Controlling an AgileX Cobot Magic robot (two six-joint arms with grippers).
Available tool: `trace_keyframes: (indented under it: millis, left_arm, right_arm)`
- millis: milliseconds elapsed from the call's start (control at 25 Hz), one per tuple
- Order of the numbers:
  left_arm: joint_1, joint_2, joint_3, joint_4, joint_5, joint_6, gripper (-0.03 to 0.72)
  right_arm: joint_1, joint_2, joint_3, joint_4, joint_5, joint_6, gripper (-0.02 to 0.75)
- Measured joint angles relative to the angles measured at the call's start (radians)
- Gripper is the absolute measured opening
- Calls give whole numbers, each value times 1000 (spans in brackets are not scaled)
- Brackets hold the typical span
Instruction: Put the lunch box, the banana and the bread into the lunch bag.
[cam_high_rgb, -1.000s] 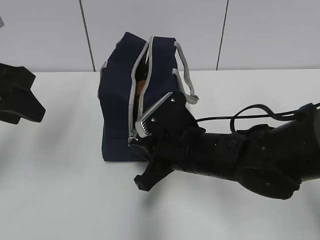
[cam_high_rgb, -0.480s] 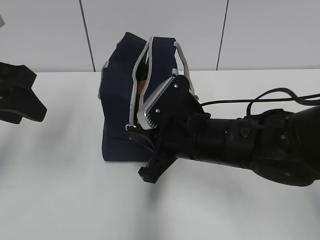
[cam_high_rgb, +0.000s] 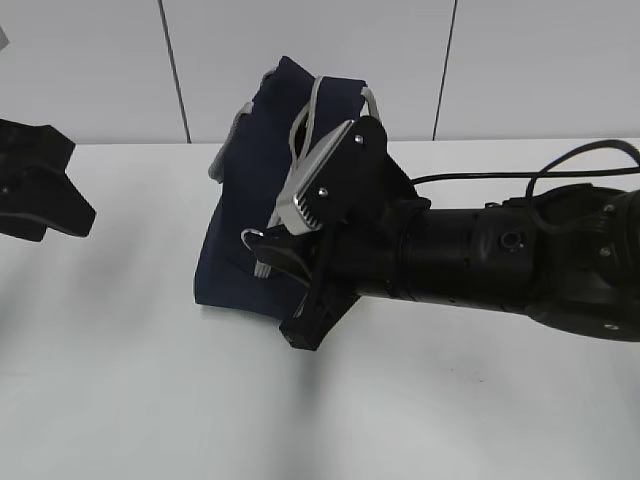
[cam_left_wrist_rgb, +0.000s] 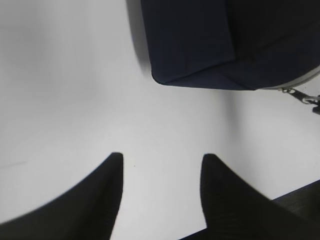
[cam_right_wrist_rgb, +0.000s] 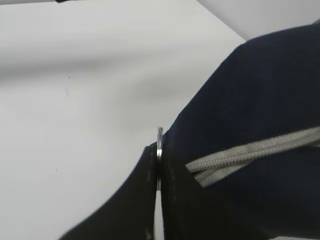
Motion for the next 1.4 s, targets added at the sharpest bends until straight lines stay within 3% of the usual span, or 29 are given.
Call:
trace_keyframes:
  millis: [920,1200,1400]
  left_arm:
    - [0,0,0,-34,-30,40,361]
    - [0,0,0,-174,-56,164,384]
    - [0,3,0,-218,-74,212,363]
  right_arm:
    - [-54,-97,-61,-14,52,77,-16]
    - [-58,-99,-131,-29,118,238,-16]
    - [-61,-99,-165,-130,139,351,-16]
